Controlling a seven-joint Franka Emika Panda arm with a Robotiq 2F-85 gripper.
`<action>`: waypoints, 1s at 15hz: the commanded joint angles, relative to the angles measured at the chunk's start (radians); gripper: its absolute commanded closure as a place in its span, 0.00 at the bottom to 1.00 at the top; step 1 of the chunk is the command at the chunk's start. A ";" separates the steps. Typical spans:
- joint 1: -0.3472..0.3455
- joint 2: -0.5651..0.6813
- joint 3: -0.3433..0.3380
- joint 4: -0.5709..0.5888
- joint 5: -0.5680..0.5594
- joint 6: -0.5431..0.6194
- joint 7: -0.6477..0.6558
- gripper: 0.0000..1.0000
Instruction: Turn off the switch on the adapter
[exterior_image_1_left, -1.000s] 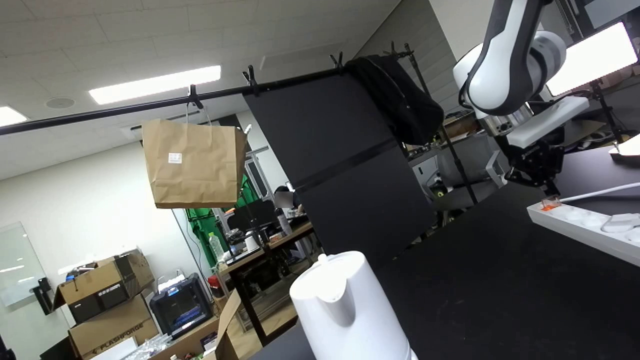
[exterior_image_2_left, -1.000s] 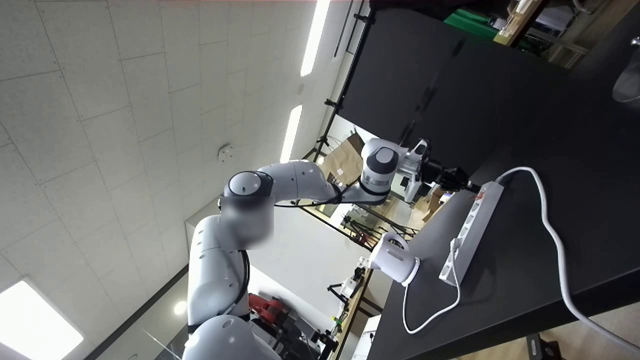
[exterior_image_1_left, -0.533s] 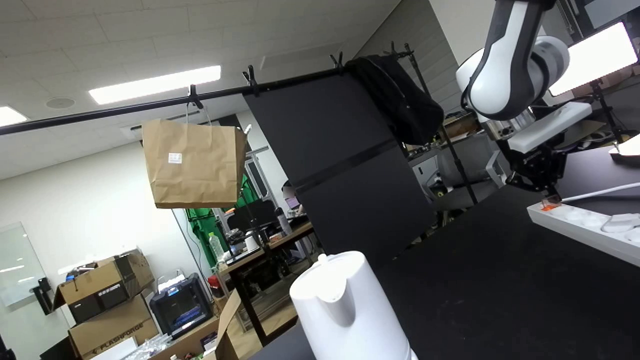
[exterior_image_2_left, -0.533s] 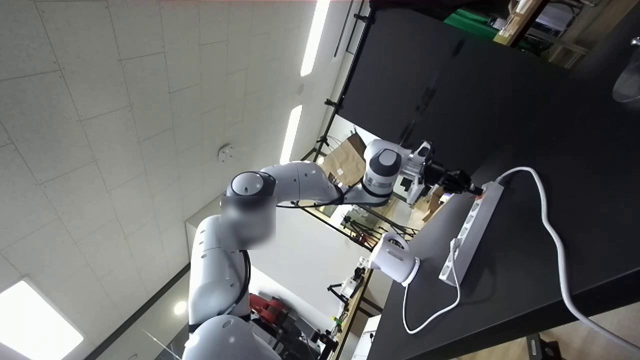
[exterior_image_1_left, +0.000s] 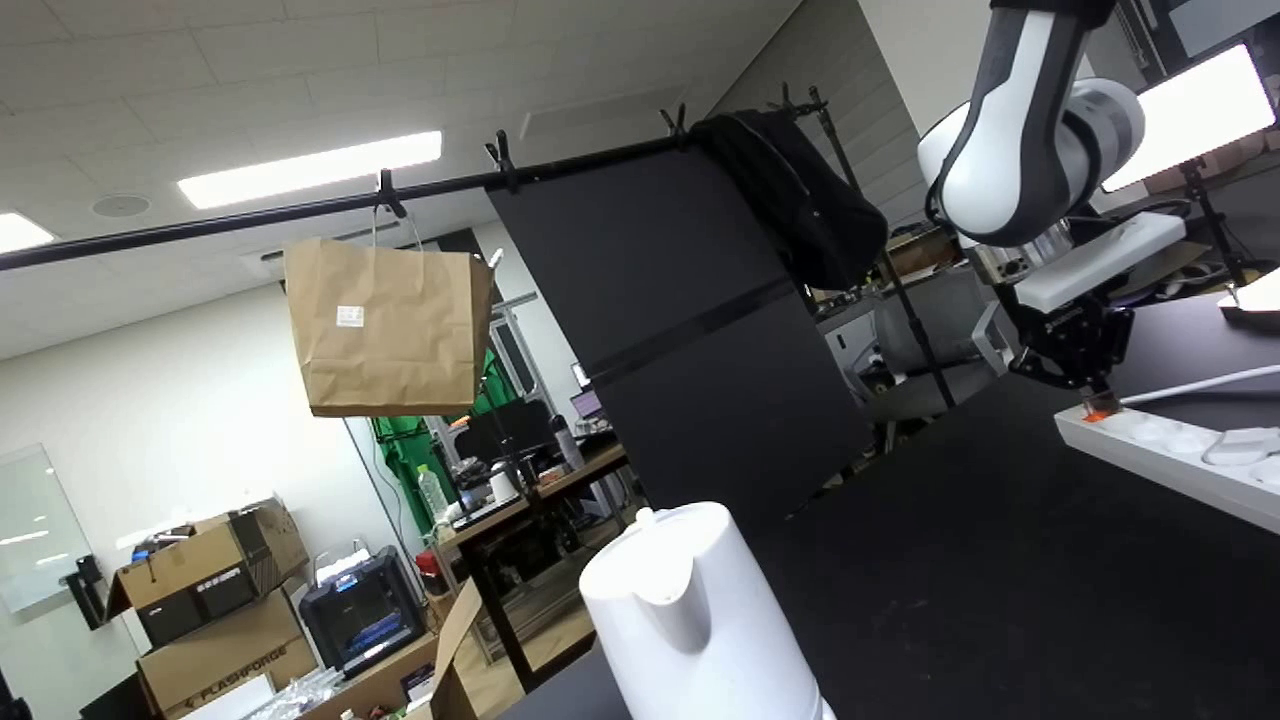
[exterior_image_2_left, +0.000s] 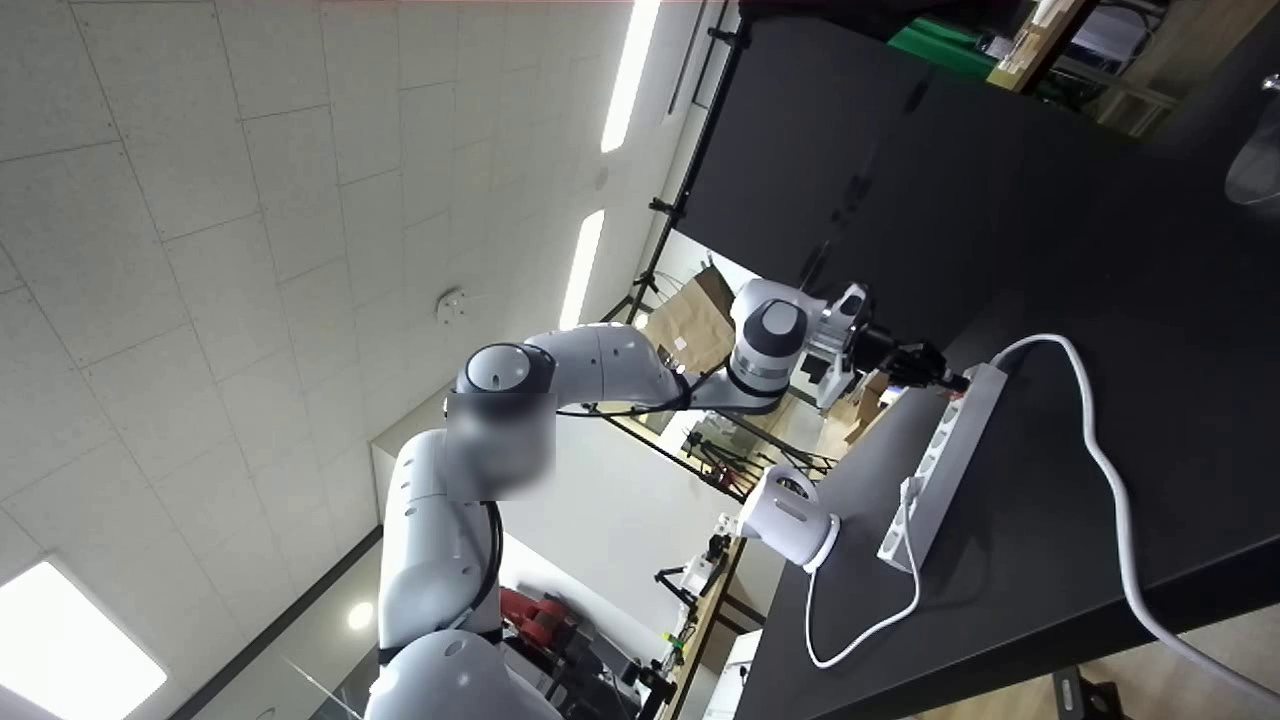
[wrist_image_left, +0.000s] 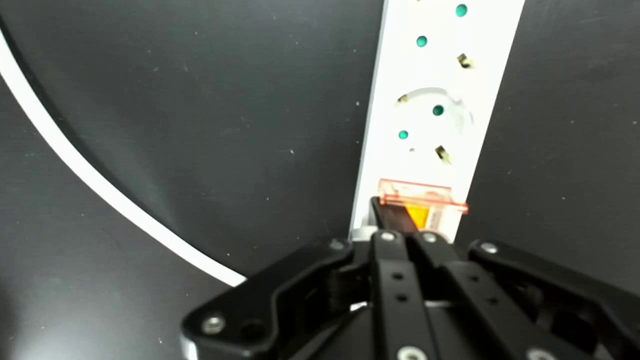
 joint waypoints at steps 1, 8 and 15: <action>-0.002 -0.002 0.002 0.006 0.010 0.015 0.022 1.00; 0.001 0.015 0.000 0.012 0.008 0.019 0.026 1.00; 0.007 0.027 -0.002 0.012 0.008 0.021 0.036 1.00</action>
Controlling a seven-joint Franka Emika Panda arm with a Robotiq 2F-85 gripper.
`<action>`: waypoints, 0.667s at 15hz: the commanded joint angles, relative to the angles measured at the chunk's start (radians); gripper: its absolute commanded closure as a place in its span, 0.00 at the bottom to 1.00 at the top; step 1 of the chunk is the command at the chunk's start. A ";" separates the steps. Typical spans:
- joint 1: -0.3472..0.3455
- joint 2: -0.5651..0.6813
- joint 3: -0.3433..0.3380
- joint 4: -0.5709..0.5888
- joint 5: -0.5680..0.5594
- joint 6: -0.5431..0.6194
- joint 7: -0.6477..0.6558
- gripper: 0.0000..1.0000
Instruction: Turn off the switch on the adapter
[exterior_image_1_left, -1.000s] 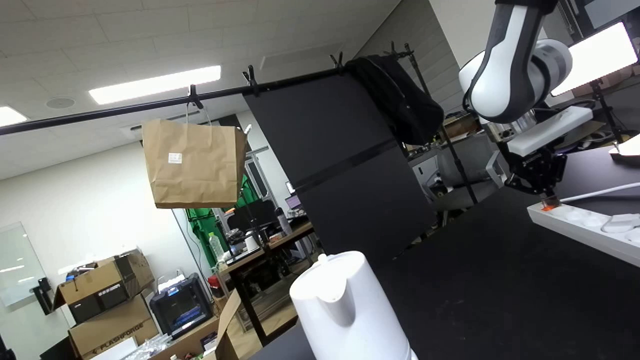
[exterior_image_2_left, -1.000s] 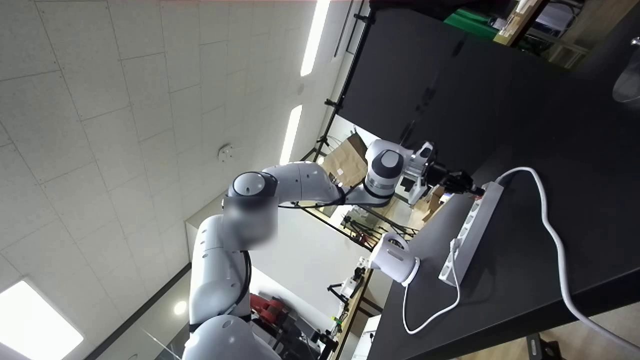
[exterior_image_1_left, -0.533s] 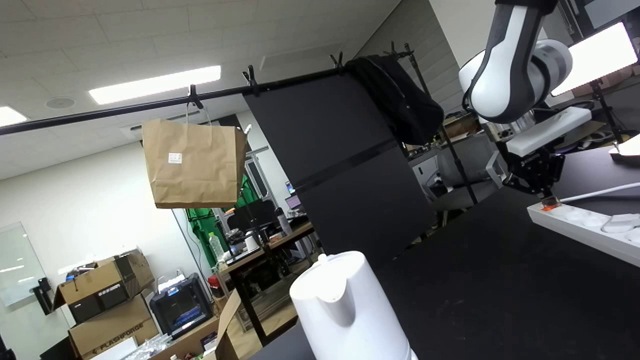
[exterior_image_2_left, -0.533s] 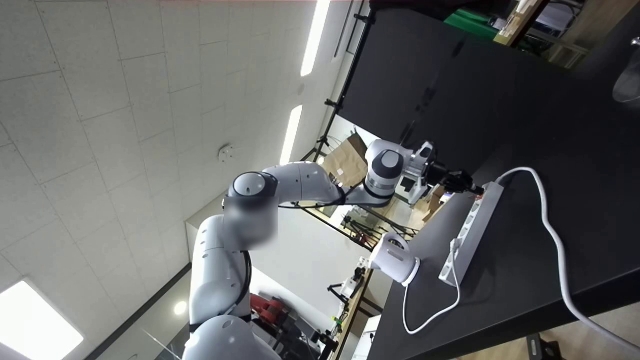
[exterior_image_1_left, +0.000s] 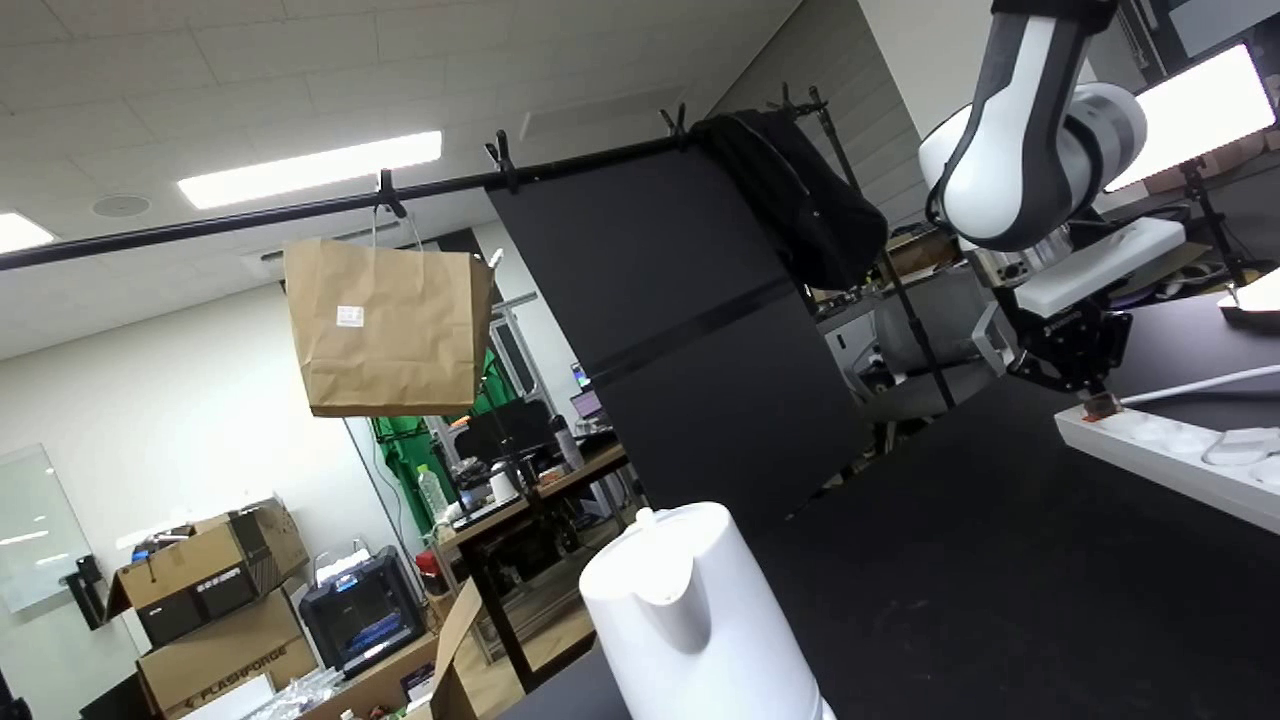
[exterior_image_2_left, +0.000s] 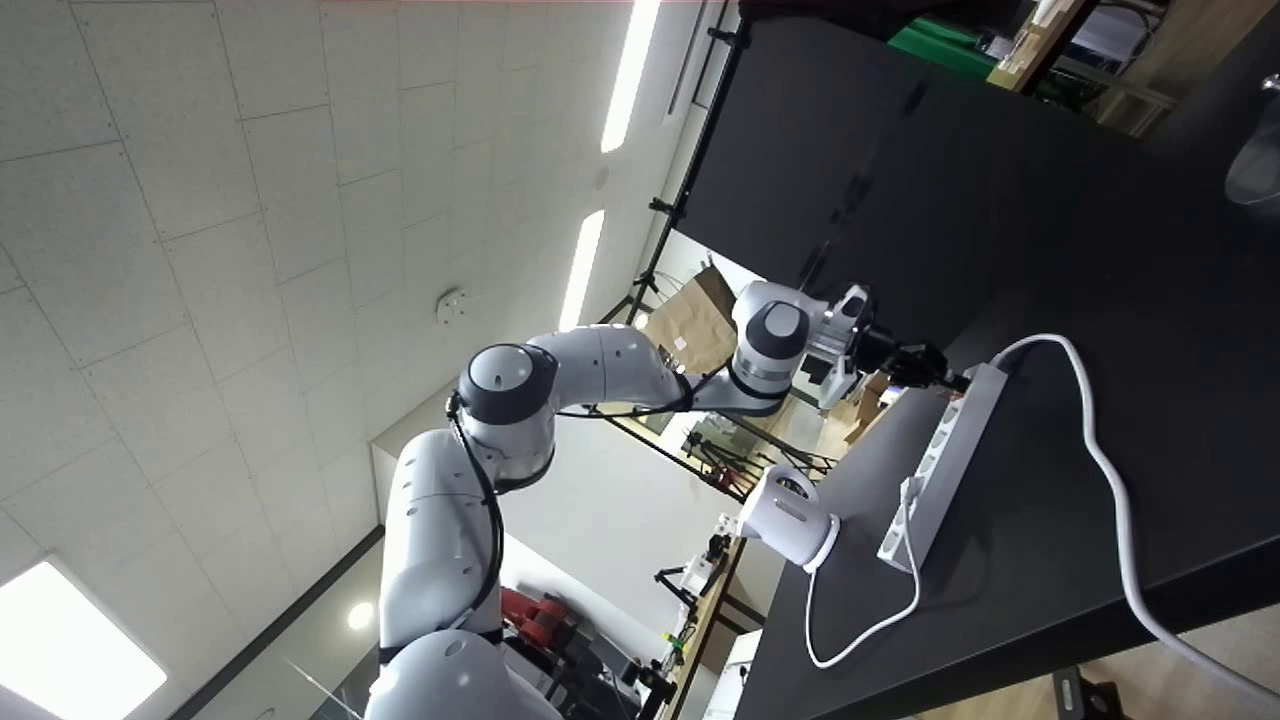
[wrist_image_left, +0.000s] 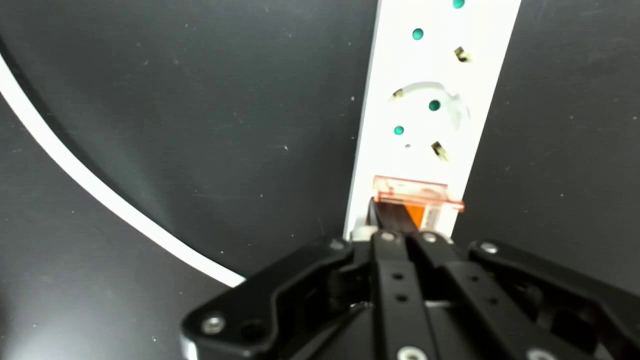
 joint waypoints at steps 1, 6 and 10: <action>0.007 0.020 -0.003 0.011 0.006 0.001 0.036 1.00; -0.014 0.052 0.006 0.053 0.014 -0.035 0.017 1.00; -0.014 0.086 -0.005 0.085 -0.001 -0.052 0.015 1.00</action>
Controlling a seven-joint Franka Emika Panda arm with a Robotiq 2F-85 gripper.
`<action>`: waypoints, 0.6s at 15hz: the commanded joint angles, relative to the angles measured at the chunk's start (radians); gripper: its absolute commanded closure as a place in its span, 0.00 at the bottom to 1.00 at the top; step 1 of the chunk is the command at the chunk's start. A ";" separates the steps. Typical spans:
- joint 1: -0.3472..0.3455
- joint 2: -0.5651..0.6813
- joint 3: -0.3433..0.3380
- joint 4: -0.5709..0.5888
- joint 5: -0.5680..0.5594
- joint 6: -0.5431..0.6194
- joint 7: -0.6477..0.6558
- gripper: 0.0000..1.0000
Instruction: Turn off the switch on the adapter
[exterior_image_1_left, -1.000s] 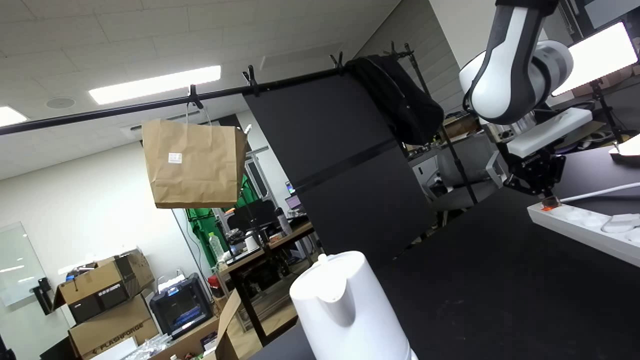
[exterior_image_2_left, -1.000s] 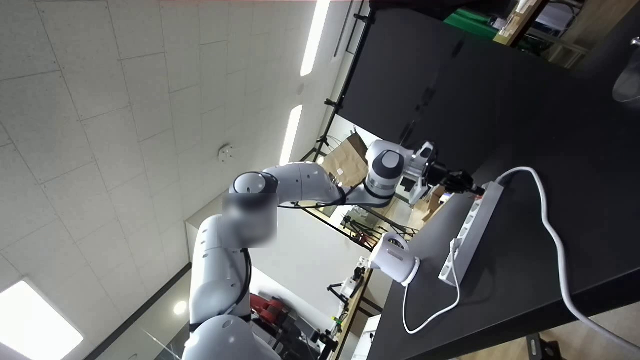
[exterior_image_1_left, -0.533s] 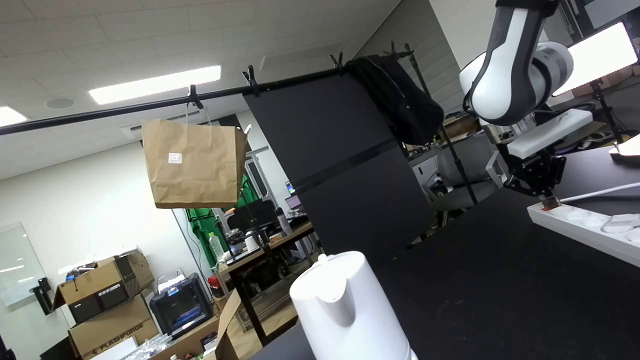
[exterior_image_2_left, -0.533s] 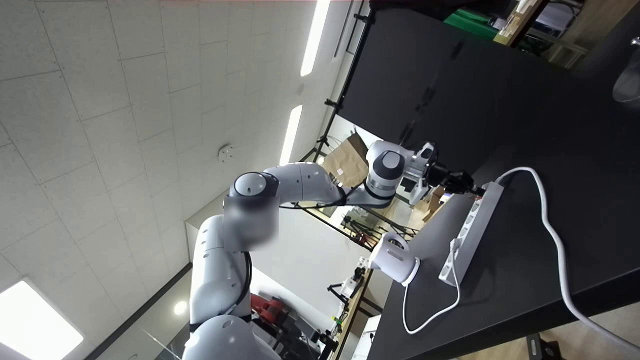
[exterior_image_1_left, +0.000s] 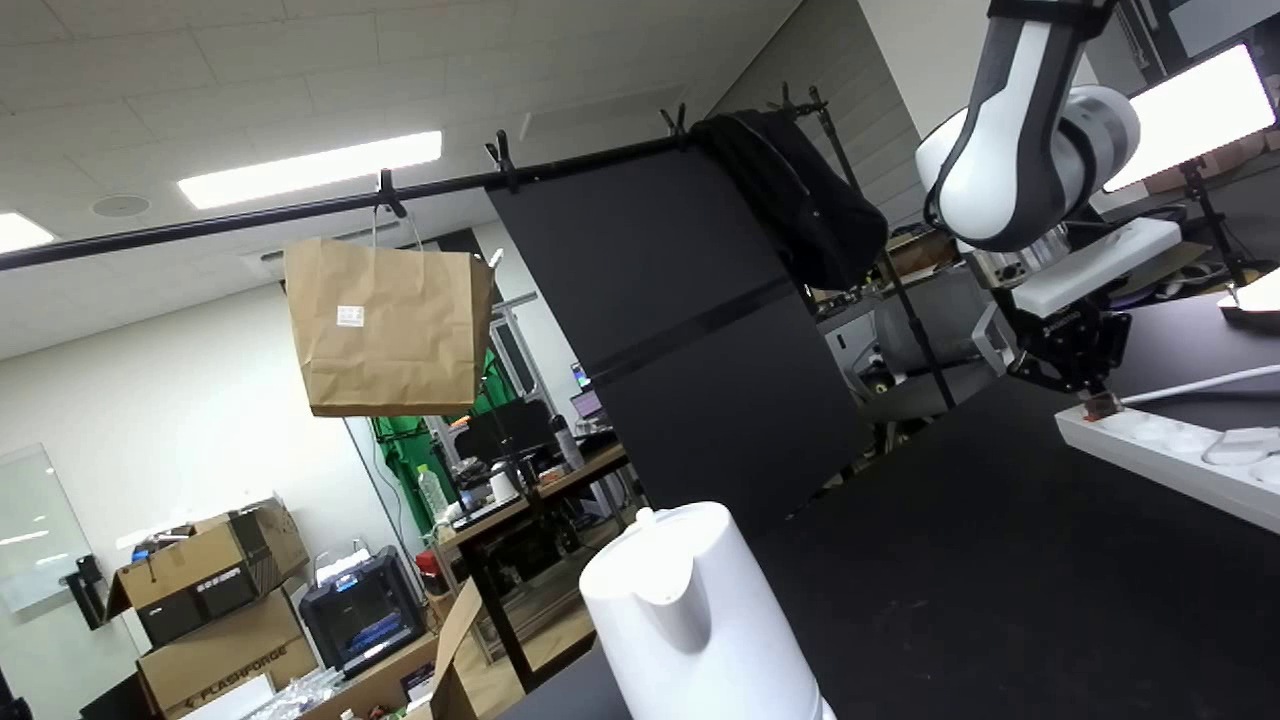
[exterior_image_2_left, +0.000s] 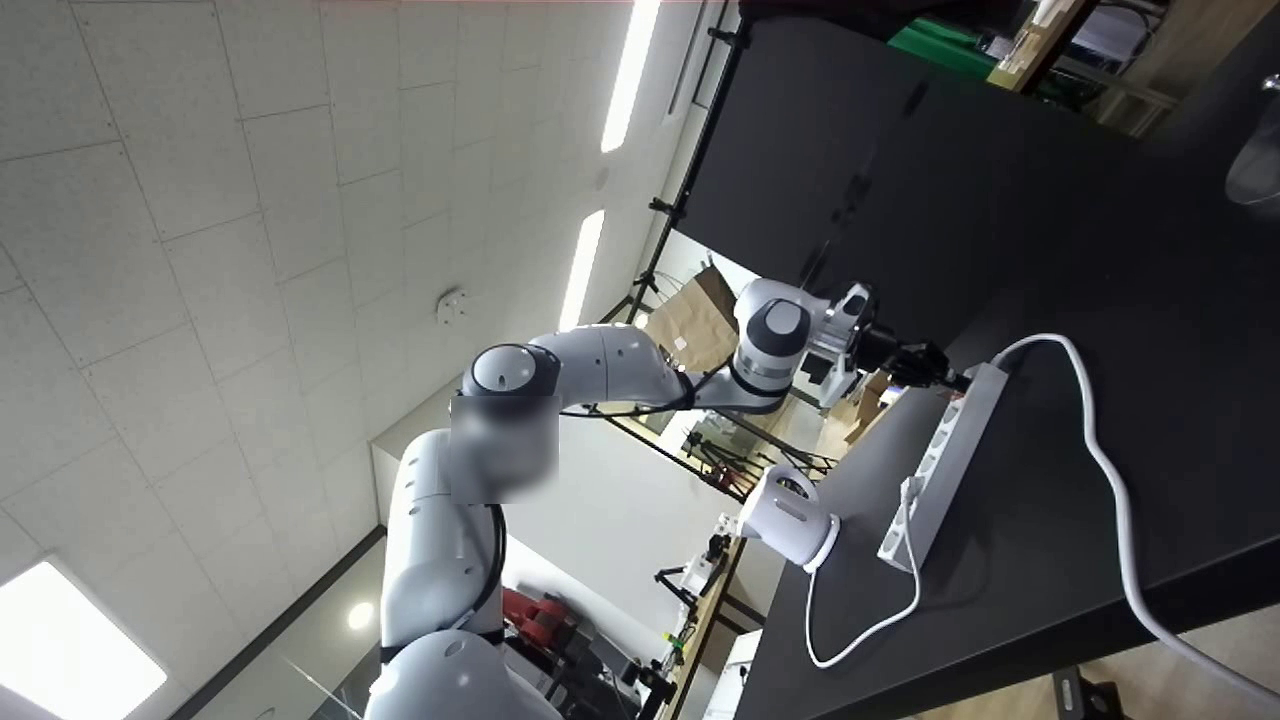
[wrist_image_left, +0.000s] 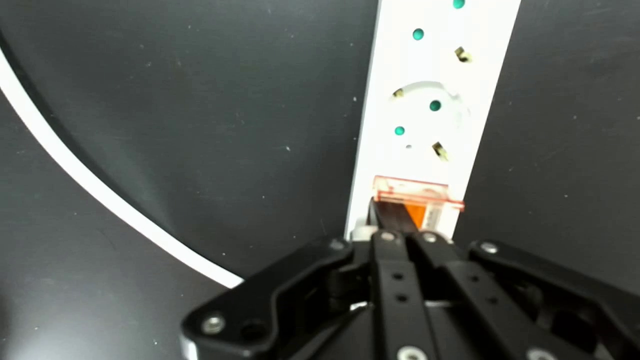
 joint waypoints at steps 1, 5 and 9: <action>-0.012 0.082 -0.005 0.067 -0.006 -0.027 0.012 1.00; -0.046 0.108 0.037 0.102 0.017 -0.068 -0.049 1.00; -0.122 0.132 0.110 0.146 0.067 -0.118 -0.180 1.00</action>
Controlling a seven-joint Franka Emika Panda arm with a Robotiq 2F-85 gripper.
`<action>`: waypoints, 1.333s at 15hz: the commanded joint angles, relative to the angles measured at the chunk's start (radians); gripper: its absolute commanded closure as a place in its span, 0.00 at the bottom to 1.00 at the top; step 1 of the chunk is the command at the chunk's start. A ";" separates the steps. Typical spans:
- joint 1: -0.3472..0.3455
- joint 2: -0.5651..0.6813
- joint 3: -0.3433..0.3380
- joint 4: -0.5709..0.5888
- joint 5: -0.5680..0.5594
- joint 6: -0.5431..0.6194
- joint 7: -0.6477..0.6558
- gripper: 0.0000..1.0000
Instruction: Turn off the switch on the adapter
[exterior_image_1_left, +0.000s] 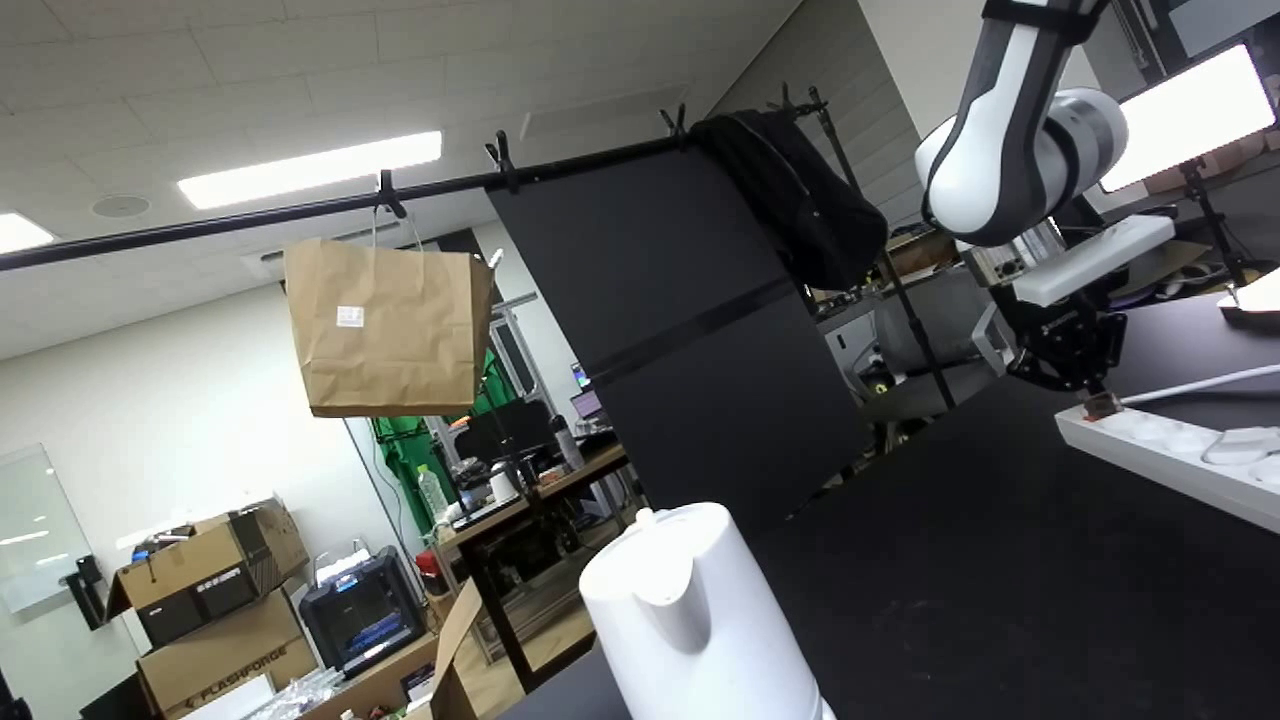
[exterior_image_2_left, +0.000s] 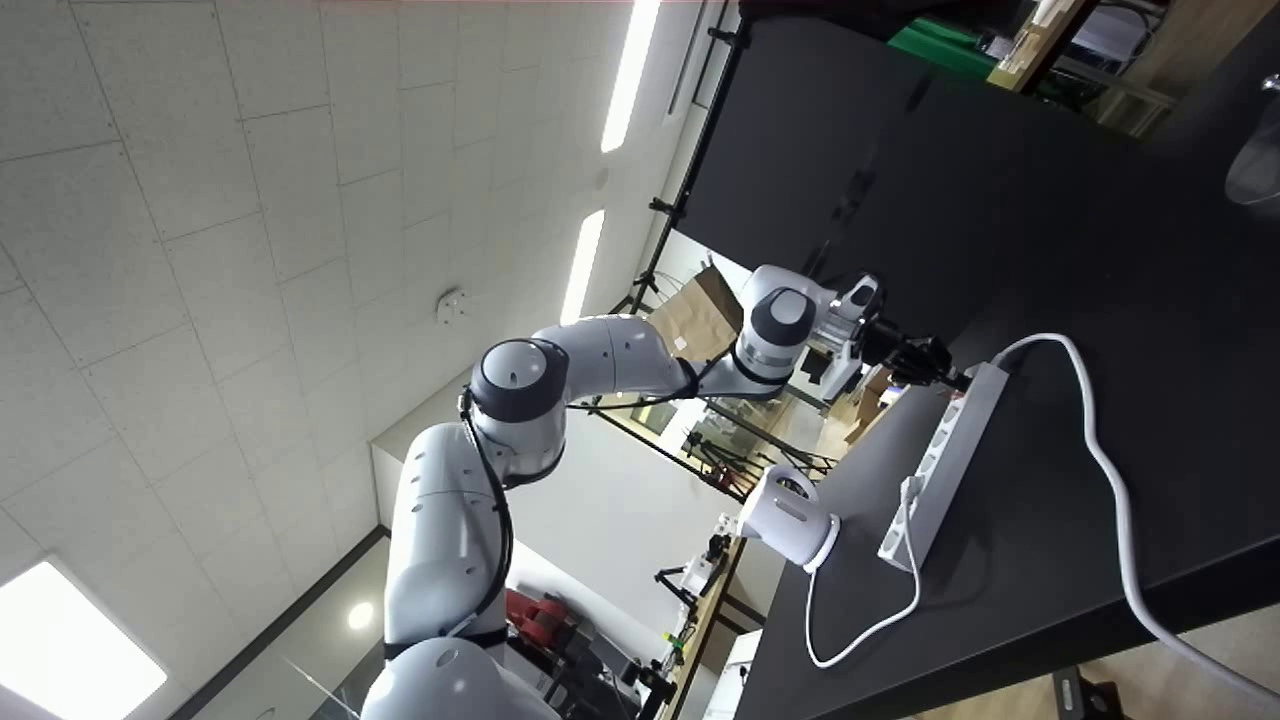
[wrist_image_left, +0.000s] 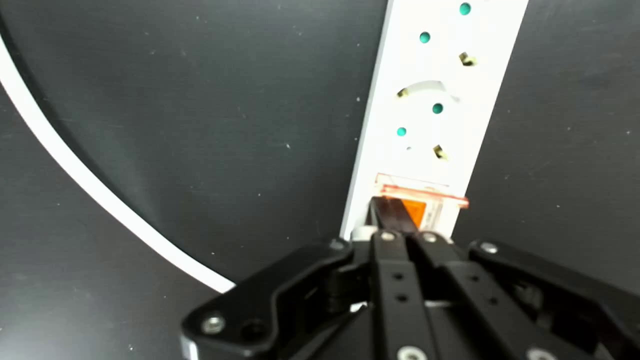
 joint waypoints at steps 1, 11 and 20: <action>-0.074 0.114 0.067 0.089 0.055 -0.049 -0.094 1.00; -0.101 0.132 0.070 0.200 0.079 -0.192 -0.125 1.00; -0.051 -0.080 0.042 0.115 -0.019 -0.174 -0.174 1.00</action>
